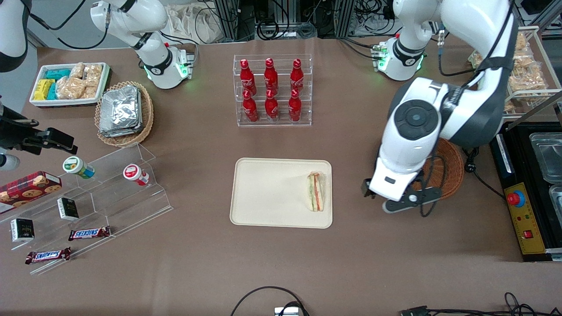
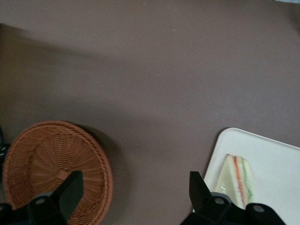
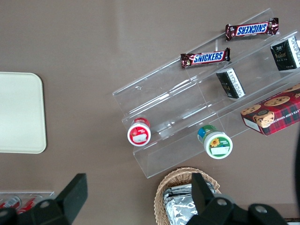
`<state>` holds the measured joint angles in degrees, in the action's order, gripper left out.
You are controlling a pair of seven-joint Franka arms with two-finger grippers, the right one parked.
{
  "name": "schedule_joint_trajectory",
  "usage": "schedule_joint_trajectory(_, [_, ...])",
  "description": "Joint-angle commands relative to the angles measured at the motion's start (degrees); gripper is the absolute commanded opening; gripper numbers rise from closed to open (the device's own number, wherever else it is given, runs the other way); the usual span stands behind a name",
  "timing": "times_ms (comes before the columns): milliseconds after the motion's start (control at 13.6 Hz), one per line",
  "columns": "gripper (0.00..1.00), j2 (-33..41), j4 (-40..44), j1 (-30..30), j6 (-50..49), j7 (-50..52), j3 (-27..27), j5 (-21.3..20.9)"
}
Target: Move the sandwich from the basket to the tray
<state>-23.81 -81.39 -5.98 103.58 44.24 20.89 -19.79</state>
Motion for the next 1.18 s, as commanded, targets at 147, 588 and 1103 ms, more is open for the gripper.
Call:
schedule_joint_trajectory(147, [1.00,1.93,-0.87,2.28,-3.73,-1.79,0.38,0.98])
schedule_joint_trajectory(588, [1.00,4.91,-0.79,7.11,-5.39,-8.45,0.29,4.83])
schedule_joint_trajectory(1103, [1.00,12.19,-4.81,9.94,-8.83,-21.10,-4.79,10.90])
